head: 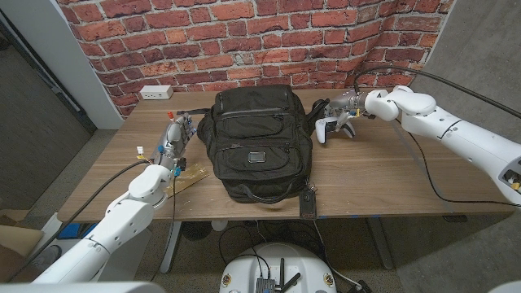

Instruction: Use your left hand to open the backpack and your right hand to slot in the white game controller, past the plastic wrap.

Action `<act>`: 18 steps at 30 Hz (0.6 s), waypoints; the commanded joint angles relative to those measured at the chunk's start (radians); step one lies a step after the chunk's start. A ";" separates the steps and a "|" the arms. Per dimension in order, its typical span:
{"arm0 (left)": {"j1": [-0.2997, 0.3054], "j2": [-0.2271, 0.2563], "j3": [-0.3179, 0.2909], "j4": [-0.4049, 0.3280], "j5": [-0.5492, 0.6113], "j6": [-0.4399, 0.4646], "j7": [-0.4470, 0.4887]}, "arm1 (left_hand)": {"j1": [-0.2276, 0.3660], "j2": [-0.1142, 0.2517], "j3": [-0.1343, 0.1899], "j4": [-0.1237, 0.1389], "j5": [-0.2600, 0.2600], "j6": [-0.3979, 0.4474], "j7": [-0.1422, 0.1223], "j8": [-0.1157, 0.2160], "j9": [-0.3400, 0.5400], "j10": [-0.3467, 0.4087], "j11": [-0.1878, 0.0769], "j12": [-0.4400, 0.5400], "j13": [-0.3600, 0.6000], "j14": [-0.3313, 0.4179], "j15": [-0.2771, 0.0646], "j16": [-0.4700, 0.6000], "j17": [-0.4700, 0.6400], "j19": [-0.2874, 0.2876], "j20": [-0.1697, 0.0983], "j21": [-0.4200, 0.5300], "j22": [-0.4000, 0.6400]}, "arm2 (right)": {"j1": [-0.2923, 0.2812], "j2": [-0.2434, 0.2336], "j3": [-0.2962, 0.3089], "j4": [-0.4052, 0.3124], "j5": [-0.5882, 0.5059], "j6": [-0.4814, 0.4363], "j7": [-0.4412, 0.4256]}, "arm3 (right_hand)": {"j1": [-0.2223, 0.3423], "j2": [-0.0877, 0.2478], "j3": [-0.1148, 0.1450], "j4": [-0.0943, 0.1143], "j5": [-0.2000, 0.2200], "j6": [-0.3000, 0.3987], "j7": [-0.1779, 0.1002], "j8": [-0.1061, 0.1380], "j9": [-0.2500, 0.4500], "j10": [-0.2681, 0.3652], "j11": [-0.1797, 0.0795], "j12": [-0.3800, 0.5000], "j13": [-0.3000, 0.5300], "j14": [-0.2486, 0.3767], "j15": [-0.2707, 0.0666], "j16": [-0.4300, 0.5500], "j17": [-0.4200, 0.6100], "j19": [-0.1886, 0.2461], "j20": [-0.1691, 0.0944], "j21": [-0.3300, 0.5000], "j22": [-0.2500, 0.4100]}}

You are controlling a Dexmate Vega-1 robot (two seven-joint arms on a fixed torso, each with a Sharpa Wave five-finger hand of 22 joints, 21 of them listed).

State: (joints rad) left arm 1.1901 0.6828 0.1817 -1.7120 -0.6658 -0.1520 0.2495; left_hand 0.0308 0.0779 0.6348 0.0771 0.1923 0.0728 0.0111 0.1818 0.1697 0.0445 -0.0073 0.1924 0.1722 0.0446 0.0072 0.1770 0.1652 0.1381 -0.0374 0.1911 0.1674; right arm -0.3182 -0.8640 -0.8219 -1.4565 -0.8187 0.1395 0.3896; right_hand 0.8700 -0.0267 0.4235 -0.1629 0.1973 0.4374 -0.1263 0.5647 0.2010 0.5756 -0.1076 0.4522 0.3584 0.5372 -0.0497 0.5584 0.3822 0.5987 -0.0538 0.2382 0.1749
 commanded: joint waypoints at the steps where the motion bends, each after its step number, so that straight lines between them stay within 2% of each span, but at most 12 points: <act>1: 0.000 0.016 -0.009 -0.003 0.007 -0.011 -0.022 | -0.011 0.051 0.003 0.003 0.007 0.011 -0.005 0.002 0.006 0.010 -0.003 -0.001 0.003 0.013 0.002 0.000 0.004 0.010 -0.025 -0.002 0.002 | -0.069 -0.057 0.068 -0.118 0.030 -0.065 0.025 | 0.030 0.065 0.016 0.008 0.007 0.036 -0.022 0.007 0.002 0.103 -0.091 0.004 0.002 0.013 -0.177 0.007 0.002 0.009 -0.110 0.003 0.003; 10: 0.002 0.018 -0.012 -0.009 0.029 -0.027 -0.017 | -0.009 0.050 0.005 0.001 0.007 0.025 -0.006 0.007 0.006 0.023 -0.007 0.003 0.003 0.024 -0.004 0.003 0.004 0.018 -0.026 0.001 0.001 | -0.104 -0.090 0.109 -0.174 0.053 -0.083 0.050 | 0.029 0.069 0.015 0.008 0.008 0.050 -0.017 0.010 0.000 0.121 -0.091 0.005 -0.001 0.025 -0.177 0.005 0.001 0.016 -0.112 0.004 0.004; 18: 0.016 0.019 -0.004 -0.045 0.065 -0.017 0.018 | -0.007 0.050 0.006 -0.001 0.007 0.031 -0.007 0.007 0.006 0.027 -0.007 0.004 0.003 0.028 -0.006 0.003 0.003 0.022 -0.026 0.001 0.001 | -0.130 -0.122 0.151 -0.215 0.085 -0.097 0.075 | 0.028 0.070 0.014 0.007 0.009 0.056 -0.018 0.010 0.000 0.131 -0.090 0.004 -0.004 0.031 -0.177 0.003 -0.001 0.021 -0.112 0.005 0.004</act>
State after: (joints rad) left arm 1.1930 0.6974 0.1727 -1.7260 -0.6361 -0.1744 0.2376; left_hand 0.0308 0.0779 0.6347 0.0770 0.1923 0.0964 0.0025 0.1818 0.1697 0.0599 -0.0136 0.1924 0.1722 0.0629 -0.0001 0.1770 0.1652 0.1471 -0.0392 0.1911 0.1674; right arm -0.4099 -0.9461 -0.7229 -1.6096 -0.7676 0.0680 0.4344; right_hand 0.8700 -0.0267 0.4247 -0.1640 0.1967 0.4493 -0.1145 0.5704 0.1967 0.5931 -0.0963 0.4480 0.3496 0.5565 -0.0538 0.5580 0.3791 0.6075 -0.0591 0.2382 0.1748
